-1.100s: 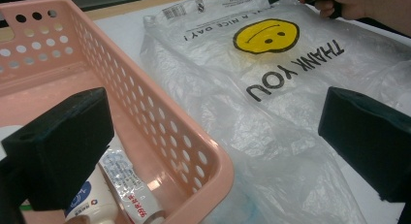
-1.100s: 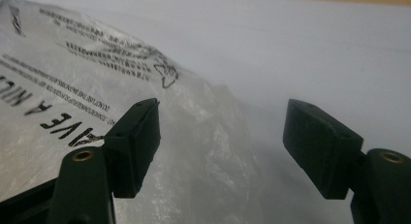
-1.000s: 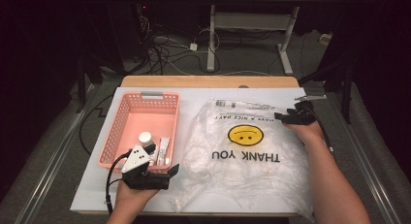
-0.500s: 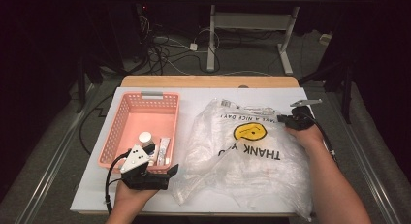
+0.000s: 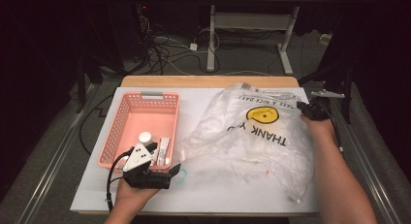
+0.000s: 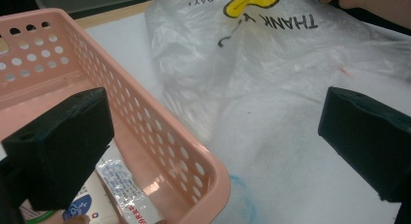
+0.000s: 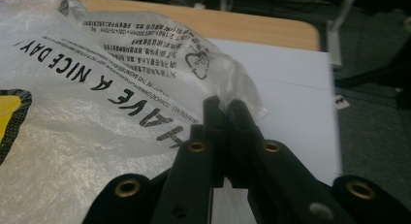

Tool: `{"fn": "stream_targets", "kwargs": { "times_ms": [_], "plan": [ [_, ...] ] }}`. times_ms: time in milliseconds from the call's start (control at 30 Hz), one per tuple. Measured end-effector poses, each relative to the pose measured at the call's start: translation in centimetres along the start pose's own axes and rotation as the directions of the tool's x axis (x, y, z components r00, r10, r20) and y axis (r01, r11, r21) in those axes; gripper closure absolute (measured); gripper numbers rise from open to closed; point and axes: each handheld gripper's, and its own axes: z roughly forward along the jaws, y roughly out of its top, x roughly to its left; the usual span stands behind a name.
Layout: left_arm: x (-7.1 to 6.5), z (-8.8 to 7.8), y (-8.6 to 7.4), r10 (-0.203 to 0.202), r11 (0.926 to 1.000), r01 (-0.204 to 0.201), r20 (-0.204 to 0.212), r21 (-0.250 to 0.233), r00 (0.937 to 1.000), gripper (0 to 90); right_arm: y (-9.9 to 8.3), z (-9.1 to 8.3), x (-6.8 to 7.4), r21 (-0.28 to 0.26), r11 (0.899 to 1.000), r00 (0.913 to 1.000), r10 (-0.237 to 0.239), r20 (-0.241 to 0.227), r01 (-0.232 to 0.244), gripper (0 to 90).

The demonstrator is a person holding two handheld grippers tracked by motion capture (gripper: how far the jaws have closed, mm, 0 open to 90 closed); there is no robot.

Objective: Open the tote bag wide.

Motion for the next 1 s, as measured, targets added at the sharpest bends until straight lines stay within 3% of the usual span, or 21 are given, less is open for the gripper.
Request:
{"fn": "stream_targets", "kwargs": {
  "times_ms": [67,100,200,233,267,300,367,400,500,533,600,633,667,700,733,767,867,900,933,1000],
  "plan": [
    [0.2,-0.2,0.2,0.010,0.9999,-0.010,0.001,0.000,0.9999,0.0,-0.1,-0.1,-0.6,-0.004,1.000,0.9996,0.017,0.021,-0.016,90.0],
    [0.3,-0.3,0.2,0.008,1.0000,-0.008,0.001,-0.003,1.0000,0.0,-0.5,-0.3,-1.6,0.003,0.998,0.9969,0.056,0.056,-0.056,90.0],
    [0.6,-0.8,0.0,0.005,1.0000,-0.005,0.000,0.001,1.0000,0.0,-0.9,-0.6,-2.3,0.008,0.997,0.9953,0.075,0.061,-0.076,89.2],
    [0.6,-0.9,-0.1,0.005,1.0000,-0.005,-0.003,0.000,1.0000,0.0,-1.1,-0.9,-2.5,0.003,0.998,0.9961,0.066,0.057,-0.067,84.8],
    [0.7,-1.1,-0.2,0.002,1.0000,-0.002,-0.005,-0.004,1.0000,0.0,-1.2,-1.5,-2.5,-0.013,0.998,0.9962,0.065,0.059,-0.064,69.8],
    [0.7,-1.2,-0.4,-0.004,0.9999,0.004,-0.008,-0.010,1.0000,0.0,-1.2,-1.9,-2.4,-0.017,0.998,0.9961,0.067,0.057,-0.066,63.7],
    [0.6,-1.3,-0.6,-0.012,0.9997,0.012,-0.007,-0.020,0.9999,0.0,-1.2,-2.4,-2.3,-0.022,0.998,0.9968,0.063,0.048,-0.062,59.3],
    [0.4,-1.3,-0.7,-0.010,0.9997,0.009,-0.008,-0.021,0.9999,0.0,-1.2,-4.2,-1.6,-0.060,0.998,0.9986,0.019,0.049,-0.016,55.7],
    [0.1,-1.2,-0.6,0.004,0.9998,-0.004,0.000,-0.019,1.0000,0.0,-1.6,-6.9,-0.7,-0.092,0.996,0.9992,-0.021,0.035,0.024,55.4],
    [0.0,-1.2,-0.6,0.005,0.9998,-0.005,0.004,-0.022,1.0000,0.0,-1.6,-6.9,-0.7,-0.092,0.996,0.9992,-0.021,0.035,0.024,55.4],
    [-0.4,-1.1,-0.6,0.009,0.9997,-0.008,0.017,-0.022,0.9998,0.0,-2.5,-8.8,0.2,-0.104,0.994,0.9996,-0.030,0.001,0.030,55.4],
    [-0.5,-1.1,-0.6,0.012,0.9997,-0.012,0.019,-0.022,0.9997,0.0,-3.8,-10.3,1.5,-0.088,0.995,0.9979,-0.052,-0.039,0.049,55.4],
    [-0.7,-1.1,-0.6,0.016,0.9996,-0.016,0.024,-0.025,0.9996,0.0,-4.6,-11.0,2.2,-0.085,0.994,0.9966,-0.069,-0.043,0.065,55.4],
    [-0.7,-1.1,-0.6,0.016,0.9996,-0.016,0.024,-0.025,0.9996,0.0,-4.6,-11.0,2.2,-0.085,0.994,0.9966,-0.069,-0.043,0.065,55.4],
    [-0.7,-1.1,-0.6,0.020,0.9996,-0.019,0.026,-0.021,0.9995,0.0,-6.1,-12.4,3.8,-0.085,0.994,0.9939,-0.077,-0.079,0.070,55.3],
    [-0.8,-1.0,-0.6,0.021,0.9996,-0.020,0.027,-0.021,0.9994,0.0,-6.1,-12.4,3.8,-0.085,0.994,0.9939,-0.077,-0.079,0.070,55.3],
    [-1.1,-1.2,-0.8,0.033,0.9993,-0.032,0.030,-0.019,0.9990,0.0,-8.3,-14.2,6.2,-0.087,0.994,0.9914,-0.076,-0.107,0.067,54.6],
    [-1.2,-1.2,-0.8,0.035,0.9992,-0.034,0.030,-0.019,0.9990,0.0,-8.8,-14.6,7.0,-0.088,0.994,0.9885,-0.081,-0.127,0.070,53.5],
    [-1.2,-1.2,-0.8,0.033,0.9993,-0.032,0.030,-0.020,0.9990,0.0,-9.7,-15.7,8.7,-0.083,0.993,0.9833,-0.098,-0.153,0.086,51.4],
    [-1.0,-1.2,-0.9,0.026,0.9995,-0.025,0.031,-0.020,0.9992,0.0,-10.4,-16.6,10.3,-0.080,0.994,0.9729,-0.093,-0.212,0.077,46.8]
  ]
}}
